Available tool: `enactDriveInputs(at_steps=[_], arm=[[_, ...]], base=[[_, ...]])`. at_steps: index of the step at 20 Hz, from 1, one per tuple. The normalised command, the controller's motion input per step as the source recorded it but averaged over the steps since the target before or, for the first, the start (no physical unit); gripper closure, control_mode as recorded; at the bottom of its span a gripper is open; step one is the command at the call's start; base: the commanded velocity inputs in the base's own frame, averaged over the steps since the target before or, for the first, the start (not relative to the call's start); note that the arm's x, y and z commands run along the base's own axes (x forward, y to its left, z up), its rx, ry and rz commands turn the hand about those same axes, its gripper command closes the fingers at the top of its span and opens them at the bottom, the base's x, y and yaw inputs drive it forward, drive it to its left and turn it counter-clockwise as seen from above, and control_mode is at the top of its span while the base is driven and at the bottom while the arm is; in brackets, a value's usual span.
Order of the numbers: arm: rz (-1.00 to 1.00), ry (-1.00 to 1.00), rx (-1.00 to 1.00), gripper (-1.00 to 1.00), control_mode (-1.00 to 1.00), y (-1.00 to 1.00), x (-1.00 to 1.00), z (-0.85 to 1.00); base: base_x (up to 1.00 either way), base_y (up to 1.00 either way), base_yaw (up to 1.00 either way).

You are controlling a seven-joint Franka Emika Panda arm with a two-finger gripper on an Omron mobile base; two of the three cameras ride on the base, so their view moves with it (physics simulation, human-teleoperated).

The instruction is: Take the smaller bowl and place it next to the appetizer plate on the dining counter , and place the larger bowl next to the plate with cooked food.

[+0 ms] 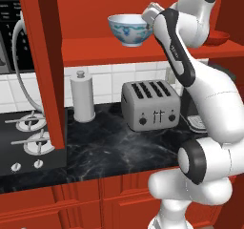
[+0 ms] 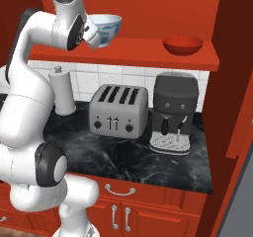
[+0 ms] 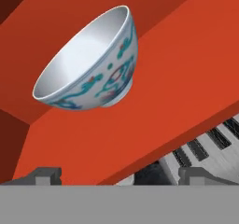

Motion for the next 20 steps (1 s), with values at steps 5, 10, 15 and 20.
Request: enactDriveInputs(at_steps=[5,10,15,20], arm=[[0.00,-0.07,0.00,-1.00,-1.00,0.00,0.23,0.00],[0.00,-0.07,0.00,-1.00,-1.00,0.00,0.18,0.00],[0.00,0.01,0.00,-1.00,-1.00,0.00,0.45,-0.01],[0.00,0.02,0.00,-1.00,-1.00,0.00,0.52,0.00]], base=[[0.00,0.00,0.00],[0.00,0.00,0.00],[0.00,0.00,0.00],[0.00,0.00,0.00]])
